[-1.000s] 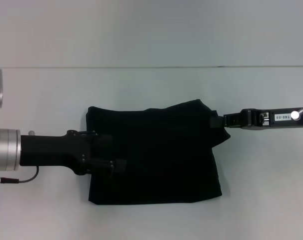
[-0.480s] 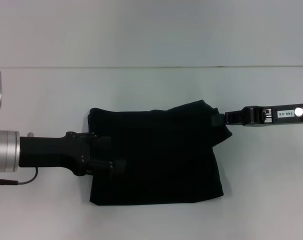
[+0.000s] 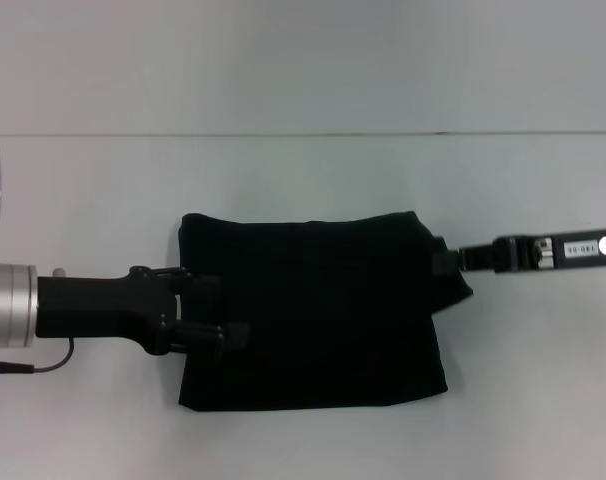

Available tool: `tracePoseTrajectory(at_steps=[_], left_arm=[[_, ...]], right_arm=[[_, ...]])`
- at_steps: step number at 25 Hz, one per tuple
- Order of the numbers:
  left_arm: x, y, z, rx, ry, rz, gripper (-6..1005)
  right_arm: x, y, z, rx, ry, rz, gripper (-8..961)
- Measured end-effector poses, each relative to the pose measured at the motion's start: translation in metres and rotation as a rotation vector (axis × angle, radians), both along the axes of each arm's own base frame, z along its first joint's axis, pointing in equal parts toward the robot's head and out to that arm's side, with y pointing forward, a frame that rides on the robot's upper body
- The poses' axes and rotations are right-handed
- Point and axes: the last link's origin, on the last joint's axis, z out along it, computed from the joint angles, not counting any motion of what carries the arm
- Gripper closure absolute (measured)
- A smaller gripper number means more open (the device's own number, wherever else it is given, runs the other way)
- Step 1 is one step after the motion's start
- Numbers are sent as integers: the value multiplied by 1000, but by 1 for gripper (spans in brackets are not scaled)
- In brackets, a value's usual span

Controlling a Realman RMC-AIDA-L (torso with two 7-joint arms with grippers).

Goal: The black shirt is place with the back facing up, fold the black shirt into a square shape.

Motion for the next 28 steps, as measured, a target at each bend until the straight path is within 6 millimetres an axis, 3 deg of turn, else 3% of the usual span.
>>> tracePoseTrajectory(at_steps=[8,14,22,27,28], left_arm=[[-1,2,-3,11,1,23,65],[-2,11,-5,46,9,66,66],[-8,36,-2,145,37,234,67],[-9,54,1,190,8,416,68],[-9,56,2,194,1,444,68]], right_arm=[[38,-12,-23,-13,-132,-111,801],[47,-15,-27,-10,-163,-136,787],[55,-14,-16,-1,-186,-145,769],[57,-15,9,48,-123,-146,758],[58,-15,16,64,-111,-147,718]])
